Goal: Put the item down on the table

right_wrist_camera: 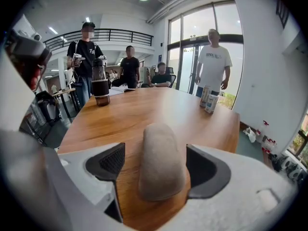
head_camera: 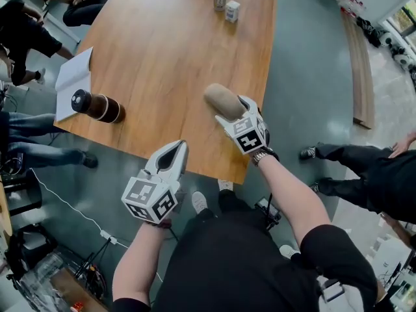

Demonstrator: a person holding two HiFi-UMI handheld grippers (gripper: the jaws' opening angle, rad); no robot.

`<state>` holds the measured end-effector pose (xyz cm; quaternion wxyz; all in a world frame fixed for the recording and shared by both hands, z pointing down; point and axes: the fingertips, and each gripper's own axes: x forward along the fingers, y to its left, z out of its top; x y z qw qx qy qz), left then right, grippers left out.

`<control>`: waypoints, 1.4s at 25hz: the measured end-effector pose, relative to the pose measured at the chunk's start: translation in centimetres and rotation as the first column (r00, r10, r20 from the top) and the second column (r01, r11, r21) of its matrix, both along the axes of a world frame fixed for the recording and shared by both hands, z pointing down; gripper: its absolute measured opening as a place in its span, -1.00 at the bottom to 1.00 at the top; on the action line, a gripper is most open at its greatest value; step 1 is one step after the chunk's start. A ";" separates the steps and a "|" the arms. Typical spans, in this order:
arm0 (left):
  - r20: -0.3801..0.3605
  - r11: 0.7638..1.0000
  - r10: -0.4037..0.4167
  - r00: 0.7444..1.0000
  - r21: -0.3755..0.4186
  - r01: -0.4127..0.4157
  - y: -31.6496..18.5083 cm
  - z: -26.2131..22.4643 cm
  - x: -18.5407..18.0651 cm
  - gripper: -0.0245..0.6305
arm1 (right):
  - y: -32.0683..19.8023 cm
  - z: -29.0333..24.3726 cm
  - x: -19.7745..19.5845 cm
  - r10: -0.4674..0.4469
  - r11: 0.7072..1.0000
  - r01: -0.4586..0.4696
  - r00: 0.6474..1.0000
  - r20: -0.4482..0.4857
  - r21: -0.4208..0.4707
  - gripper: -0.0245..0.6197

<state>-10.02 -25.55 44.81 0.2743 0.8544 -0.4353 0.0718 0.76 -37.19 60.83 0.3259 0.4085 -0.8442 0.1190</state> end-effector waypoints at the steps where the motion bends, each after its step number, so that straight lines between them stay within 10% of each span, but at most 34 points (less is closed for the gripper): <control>1: -0.003 1.000 0.005 1.000 0.003 -0.005 0.2 -0.1 0.0 -0.90 | 0.4 -0.7 -0.1 0.008 1.000 -0.008 1.000 0.008 0.011 0.25; 6: -0.011 0.998 0.050 0.999 0.033 -0.050 0.7 -1.2 0.2 -0.90 | 3.2 -4.6 -0.6 0.036 0.999 -0.037 0.999 0.027 0.039 0.21; 18: -0.027 0.981 0.172 0.985 0.101 -0.168 3.8 -3.5 0.9 -0.90 | 11.8 -14.0 -1.3 0.134 0.973 -0.158 0.980 0.145 0.167 -0.75; 35: -0.020 0.941 0.284 0.959 0.196 -0.274 9.1 -6.6 3.3 -0.90 | 20.8 -20.8 -3.4 0.157 0.948 -0.225 0.945 0.286 0.226 -0.95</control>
